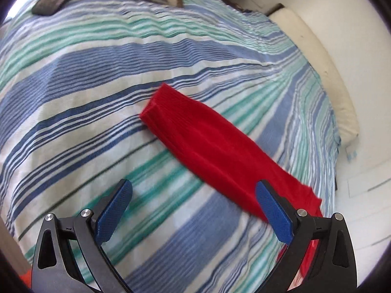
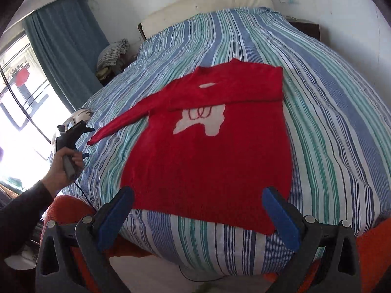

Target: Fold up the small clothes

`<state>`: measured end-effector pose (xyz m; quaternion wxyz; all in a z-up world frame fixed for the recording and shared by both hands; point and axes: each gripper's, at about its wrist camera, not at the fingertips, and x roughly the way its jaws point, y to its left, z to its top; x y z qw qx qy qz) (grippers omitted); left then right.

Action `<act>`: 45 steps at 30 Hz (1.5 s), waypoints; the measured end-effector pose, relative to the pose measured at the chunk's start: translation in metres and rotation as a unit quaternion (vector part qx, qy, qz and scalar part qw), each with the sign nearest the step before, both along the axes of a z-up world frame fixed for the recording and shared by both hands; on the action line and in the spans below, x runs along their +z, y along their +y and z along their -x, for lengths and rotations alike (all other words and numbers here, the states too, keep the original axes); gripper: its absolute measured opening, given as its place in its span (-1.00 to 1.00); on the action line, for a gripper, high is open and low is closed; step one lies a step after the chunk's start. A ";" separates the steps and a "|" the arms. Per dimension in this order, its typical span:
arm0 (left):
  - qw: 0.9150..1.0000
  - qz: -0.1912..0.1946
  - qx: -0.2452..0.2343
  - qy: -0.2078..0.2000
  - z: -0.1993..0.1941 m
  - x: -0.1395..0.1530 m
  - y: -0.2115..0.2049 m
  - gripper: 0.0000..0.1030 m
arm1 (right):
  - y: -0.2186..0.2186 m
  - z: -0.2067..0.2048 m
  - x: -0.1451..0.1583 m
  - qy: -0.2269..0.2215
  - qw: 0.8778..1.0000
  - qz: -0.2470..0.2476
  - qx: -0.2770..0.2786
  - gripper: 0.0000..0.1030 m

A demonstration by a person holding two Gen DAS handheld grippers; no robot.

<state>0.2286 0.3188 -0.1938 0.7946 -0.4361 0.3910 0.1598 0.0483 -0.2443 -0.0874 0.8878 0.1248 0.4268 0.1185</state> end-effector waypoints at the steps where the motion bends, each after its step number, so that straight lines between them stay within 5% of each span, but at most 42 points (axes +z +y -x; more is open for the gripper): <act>1: 1.000 0.015 0.015 -0.007 -0.003 -0.006 0.008 0.93 | 0.001 0.001 -0.001 0.004 1.000 0.003 0.001 1.00; 3: 0.998 0.026 0.042 -0.033 -0.006 -0.010 0.017 0.91 | 0.004 0.002 -0.005 0.010 1.000 0.009 0.006 1.00; 5: 0.997 0.033 0.047 -0.060 -0.012 -0.010 0.022 0.64 | 0.006 0.002 -0.008 0.014 1.000 0.012 0.011 1.00; 6: 0.996 0.039 0.037 -0.066 -0.017 -0.011 0.023 0.07 | 0.009 0.001 -0.008 0.016 1.000 0.015 0.015 1.00; 7: 0.997 0.044 0.024 -0.063 -0.023 -0.012 0.024 -0.73 | 0.010 0.001 -0.011 0.019 0.999 0.017 0.019 1.00; 9: 0.998 0.027 0.006 -0.057 -0.029 -0.003 0.021 -0.95 | 0.013 -0.001 -0.013 0.024 0.999 0.018 0.026 1.00; 12: 0.995 -0.051 -0.044 -0.080 -0.039 0.048 -0.008 -0.95 | 0.012 0.001 -0.014 0.019 0.999 0.009 0.029 1.00; 15: 0.975 -0.126 -0.146 -0.115 -0.066 0.117 -0.077 -0.95 | 0.010 -0.002 -0.019 0.022 0.999 -0.004 0.034 1.00; 17: 0.951 -0.156 -0.217 -0.154 -0.080 0.162 -0.140 -0.95 | 0.008 -0.004 -0.022 0.026 0.999 -0.014 0.037 1.00; 21: 0.890 -0.177 -0.357 -0.221 -0.095 0.219 -0.285 -0.94 | 0.000 -0.001 -0.021 0.021 0.999 -0.033 0.034 1.00; 25: 0.838 -0.168 -0.464 -0.231 -0.095 0.211 -0.413 -0.90 | -0.009 0.004 -0.017 0.011 0.999 -0.039 0.024 1.00; 27: 0.822 -0.162 -0.510 -0.195 -0.094 0.180 -0.461 -0.52 | -0.015 0.005 -0.017 0.010 0.999 -0.041 0.016 1.00; 28: 0.820 -0.164 -0.523 -0.165 -0.094 0.160 -0.477 0.10 | -0.019 0.005 -0.018 0.012 0.999 -0.044 0.011 1.00; 29: 0.823 -0.171 -0.524 -0.136 -0.091 0.141 -0.483 0.35 | -0.023 0.005 -0.018 0.013 0.999 -0.049 0.007 1.00; 33: 0.839 -0.147 -0.513 -0.105 -0.051 0.094 -0.443 0.32 | -0.042 0.007 -0.023 0.019 0.997 -0.071 -0.013 1.00; 36: 0.842 -0.201 -0.491 -0.095 -0.014 0.083 -0.390 0.32 | -0.054 0.006 -0.029 0.028 0.995 -0.091 -0.027 1.00; 38: 0.833 -0.259 -0.482 -0.085 -0.002 0.079 -0.356 0.32 | -0.061 0.002 -0.036 0.041 0.993 -0.110 -0.035 1.00; 43: 0.782 -0.365 -0.502 -0.047 -0.018 0.057 -0.332 0.33 | -0.062 -0.006 -0.045 0.059 0.990 -0.123 -0.034 1.00; 45: 0.779 -0.379 -0.498 -0.042 -0.032 0.045 -0.335 0.33 | -0.059 -0.007 -0.046 0.061 0.991 -0.119 -0.030 1.00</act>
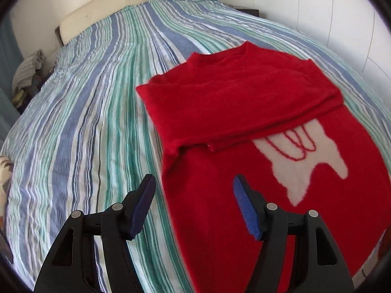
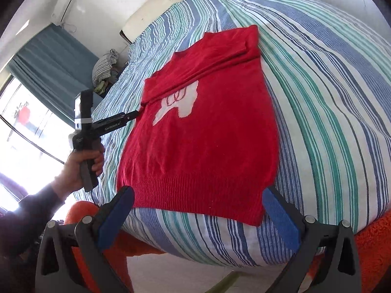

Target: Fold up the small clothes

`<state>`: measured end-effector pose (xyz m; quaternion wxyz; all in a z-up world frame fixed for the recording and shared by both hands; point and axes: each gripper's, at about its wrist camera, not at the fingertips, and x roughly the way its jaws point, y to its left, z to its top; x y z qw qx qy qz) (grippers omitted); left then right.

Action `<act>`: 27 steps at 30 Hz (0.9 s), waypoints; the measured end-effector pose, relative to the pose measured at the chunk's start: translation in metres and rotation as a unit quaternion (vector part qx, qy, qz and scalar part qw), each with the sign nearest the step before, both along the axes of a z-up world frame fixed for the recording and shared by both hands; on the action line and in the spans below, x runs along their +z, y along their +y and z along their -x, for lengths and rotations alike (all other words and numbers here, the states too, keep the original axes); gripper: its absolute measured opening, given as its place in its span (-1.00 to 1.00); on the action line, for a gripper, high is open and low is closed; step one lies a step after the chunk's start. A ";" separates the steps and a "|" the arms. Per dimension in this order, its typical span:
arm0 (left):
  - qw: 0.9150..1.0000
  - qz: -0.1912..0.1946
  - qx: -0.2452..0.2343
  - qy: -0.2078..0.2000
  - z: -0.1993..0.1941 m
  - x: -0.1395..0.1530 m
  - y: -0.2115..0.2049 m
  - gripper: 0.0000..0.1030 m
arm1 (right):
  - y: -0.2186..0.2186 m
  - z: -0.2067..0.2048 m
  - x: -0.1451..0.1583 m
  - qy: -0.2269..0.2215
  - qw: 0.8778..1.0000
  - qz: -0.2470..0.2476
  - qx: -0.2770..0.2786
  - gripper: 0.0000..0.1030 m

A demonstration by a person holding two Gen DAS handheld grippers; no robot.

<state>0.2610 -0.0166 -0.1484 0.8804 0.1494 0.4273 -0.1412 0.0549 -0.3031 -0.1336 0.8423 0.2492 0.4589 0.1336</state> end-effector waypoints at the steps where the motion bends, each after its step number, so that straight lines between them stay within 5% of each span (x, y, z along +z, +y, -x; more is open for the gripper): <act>1: 1.000 -0.004 0.007 0.000 -0.009 -0.006 -0.002 0.33 | 0.002 -0.001 0.000 0.000 1.000 0.003 0.001 1.00; 3: 0.999 -0.026 0.040 -0.007 -0.033 -0.021 -0.002 0.31 | 0.003 -0.001 -0.001 0.002 1.000 0.009 0.000 1.00; 4: 0.997 -0.032 0.063 -0.009 -0.043 -0.027 0.002 0.04 | 0.003 0.000 -0.001 0.003 1.000 0.011 -0.002 1.00; 5: 0.996 -0.020 0.087 -0.009 -0.049 -0.030 0.011 -0.79 | 0.002 0.000 -0.001 0.004 1.000 0.014 -0.004 1.00; 7: 0.989 0.037 0.140 -0.015 -0.051 -0.031 0.035 -0.86 | 0.002 -0.001 -0.002 0.008 1.000 0.019 -0.009 1.00; 10: 0.981 0.072 0.178 -0.025 -0.043 -0.039 0.054 -0.88 | 0.003 -0.002 -0.004 0.012 1.000 0.026 -0.011 1.00; 18: 0.976 0.141 0.163 0.021 -0.033 -0.043 0.078 -0.60 | 0.019 -0.010 -0.010 0.022 0.998 0.050 0.019 1.00; 23: 0.981 0.131 0.142 0.028 0.008 -0.021 0.082 0.18 | 0.015 -0.010 -0.007 0.018 0.999 0.049 0.010 1.00; 27: 0.984 0.142 0.109 0.009 0.045 0.012 0.075 0.33 | -0.001 -0.020 0.002 0.009 0.998 0.058 -0.014 1.00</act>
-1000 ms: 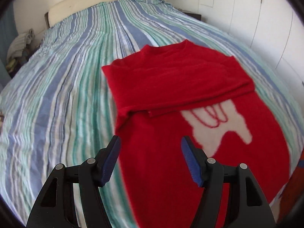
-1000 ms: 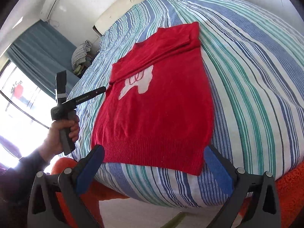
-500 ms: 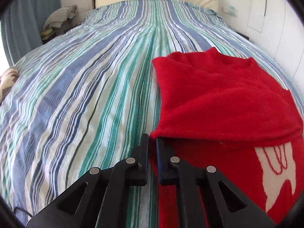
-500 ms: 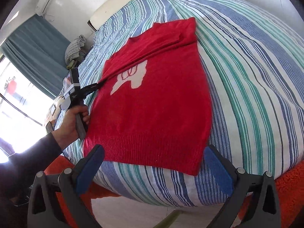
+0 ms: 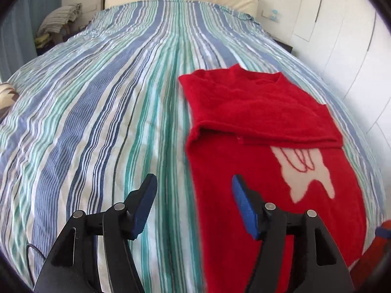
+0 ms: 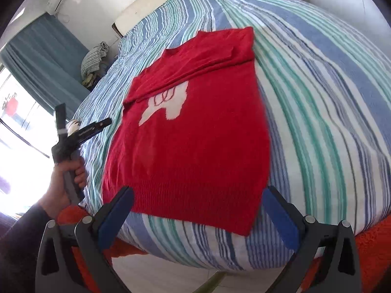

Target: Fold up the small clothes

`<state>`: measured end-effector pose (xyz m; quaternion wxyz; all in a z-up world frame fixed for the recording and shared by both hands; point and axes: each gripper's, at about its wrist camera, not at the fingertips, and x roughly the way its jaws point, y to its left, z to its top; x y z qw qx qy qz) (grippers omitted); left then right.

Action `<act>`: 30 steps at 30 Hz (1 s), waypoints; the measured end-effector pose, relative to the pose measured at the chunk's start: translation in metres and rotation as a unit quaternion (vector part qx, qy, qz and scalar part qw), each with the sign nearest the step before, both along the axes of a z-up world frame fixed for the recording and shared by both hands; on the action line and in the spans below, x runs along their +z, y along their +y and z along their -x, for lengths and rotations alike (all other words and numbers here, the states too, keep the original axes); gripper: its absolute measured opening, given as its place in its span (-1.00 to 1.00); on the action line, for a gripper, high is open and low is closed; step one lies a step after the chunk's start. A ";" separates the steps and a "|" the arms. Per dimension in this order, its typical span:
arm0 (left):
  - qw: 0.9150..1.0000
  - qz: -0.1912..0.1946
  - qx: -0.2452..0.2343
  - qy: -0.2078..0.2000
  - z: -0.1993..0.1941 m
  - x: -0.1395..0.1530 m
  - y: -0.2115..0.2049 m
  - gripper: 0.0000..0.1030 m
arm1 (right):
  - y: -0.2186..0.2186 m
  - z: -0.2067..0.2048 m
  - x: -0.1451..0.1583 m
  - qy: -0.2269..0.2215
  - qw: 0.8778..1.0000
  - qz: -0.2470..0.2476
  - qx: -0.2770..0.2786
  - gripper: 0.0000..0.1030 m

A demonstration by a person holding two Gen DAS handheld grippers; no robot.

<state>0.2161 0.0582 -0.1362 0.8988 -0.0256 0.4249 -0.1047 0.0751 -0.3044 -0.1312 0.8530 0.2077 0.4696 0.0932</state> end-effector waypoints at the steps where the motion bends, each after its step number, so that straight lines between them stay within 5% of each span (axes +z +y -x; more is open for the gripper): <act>1: 1.000 0.009 -0.010 -0.003 0.010 0.007 -0.004 0.41 | -0.004 -0.005 0.004 -0.006 1.000 0.012 -0.005 1.00; 4: 0.999 0.029 -0.029 -0.009 0.043 0.013 -0.021 0.68 | -0.014 -0.022 0.016 -0.021 0.999 0.042 -0.008 1.00; 8: 0.999 0.016 -0.038 0.030 0.074 -0.021 -0.044 0.70 | -0.008 -0.048 0.007 -0.022 0.994 0.098 0.036 1.00; 10: 0.997 -0.013 -0.026 0.071 0.084 -0.047 -0.048 0.70 | -0.008 -0.056 -0.015 0.008 0.991 0.121 0.051 1.00; 13: 0.997 -0.028 -0.022 0.065 0.100 -0.050 -0.039 0.70 | -0.019 -0.049 -0.052 0.078 0.984 0.154 0.042 1.00; 20: 0.999 0.030 0.018 0.008 0.115 -0.021 -0.007 0.70 | -0.042 -0.024 -0.009 -0.002 0.985 0.166 -0.042 0.99; 23: 0.999 0.033 0.017 -0.012 0.118 0.008 -0.020 0.70 | -0.050 -0.014 0.013 -0.048 0.982 0.167 -0.077 0.99; 26: 0.995 0.083 -0.013 -0.045 0.134 0.066 -0.052 0.70 | -0.060 -0.002 0.043 -0.109 0.971 0.179 -0.117 0.99; 30: 0.979 0.154 -0.107 -0.084 0.163 0.168 -0.115 0.71 | -0.081 0.009 0.083 -0.169 0.954 0.179 -0.170 0.99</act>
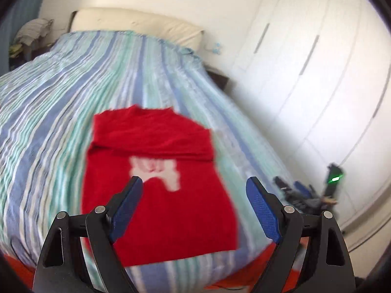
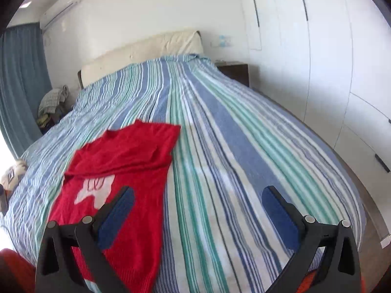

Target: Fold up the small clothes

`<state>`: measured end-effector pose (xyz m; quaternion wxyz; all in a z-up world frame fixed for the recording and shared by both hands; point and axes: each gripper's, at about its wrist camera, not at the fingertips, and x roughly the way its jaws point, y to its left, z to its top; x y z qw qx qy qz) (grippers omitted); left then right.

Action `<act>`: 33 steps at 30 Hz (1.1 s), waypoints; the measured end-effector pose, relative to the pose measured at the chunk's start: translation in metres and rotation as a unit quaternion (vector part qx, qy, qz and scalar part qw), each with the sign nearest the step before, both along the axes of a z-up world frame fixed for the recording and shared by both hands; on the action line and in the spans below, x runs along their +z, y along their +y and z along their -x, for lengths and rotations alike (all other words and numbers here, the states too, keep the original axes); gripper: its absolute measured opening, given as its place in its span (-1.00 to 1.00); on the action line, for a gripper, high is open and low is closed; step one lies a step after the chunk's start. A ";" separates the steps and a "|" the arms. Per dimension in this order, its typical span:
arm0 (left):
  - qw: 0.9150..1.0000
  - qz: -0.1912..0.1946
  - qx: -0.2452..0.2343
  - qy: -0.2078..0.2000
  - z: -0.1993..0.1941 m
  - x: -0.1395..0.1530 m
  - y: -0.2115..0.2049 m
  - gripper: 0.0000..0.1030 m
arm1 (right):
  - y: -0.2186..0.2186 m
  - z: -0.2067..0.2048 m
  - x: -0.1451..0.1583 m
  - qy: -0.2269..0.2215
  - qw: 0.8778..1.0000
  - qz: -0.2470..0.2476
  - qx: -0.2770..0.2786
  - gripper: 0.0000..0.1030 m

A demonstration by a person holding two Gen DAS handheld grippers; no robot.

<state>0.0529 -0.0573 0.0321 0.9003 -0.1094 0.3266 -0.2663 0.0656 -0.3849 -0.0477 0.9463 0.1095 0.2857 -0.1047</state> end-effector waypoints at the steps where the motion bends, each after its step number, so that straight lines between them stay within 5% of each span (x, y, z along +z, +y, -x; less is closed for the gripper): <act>1: 0.999 0.023 -0.027 -0.012 0.008 0.026 -0.012 0.75 | -0.004 0.002 0.008 -0.011 1.000 -0.001 -0.007 0.99; 6: 0.983 0.136 -0.106 -0.057 0.039 0.134 -0.028 0.90 | -0.019 0.010 0.047 -0.033 0.999 -0.002 -0.004 0.99; 9: 0.981 0.151 -0.071 -0.101 0.046 0.164 -0.008 0.97 | -0.017 0.018 0.073 -0.057 0.998 0.005 0.011 0.99; 12: 0.984 0.129 -0.013 -0.120 0.039 0.159 0.015 0.99 | -0.008 0.022 0.098 -0.072 0.997 0.012 0.034 0.99; 16: 0.992 0.035 0.083 -0.093 0.002 0.101 0.048 0.99 | 0.005 0.022 0.117 -0.071 0.995 0.008 0.066 0.99; 21: 0.980 -0.074 0.185 -0.006 -0.050 -0.021 0.104 0.97 | 0.020 0.015 0.101 -0.037 0.995 -0.001 0.094 0.99; 26: 0.968 -0.124 0.209 0.056 -0.074 -0.120 0.127 0.95 | 0.028 -0.009 0.035 0.022 0.994 -0.034 0.105 0.99; 29: 0.962 -0.150 0.221 0.062 -0.070 -0.156 0.136 0.95 | 0.026 -0.025 -0.020 0.066 0.993 -0.046 0.092 0.99; 33: 0.964 -0.138 0.216 0.067 -0.060 -0.175 0.150 0.95 | 0.014 -0.030 -0.083 0.136 0.985 -0.083 0.065 0.99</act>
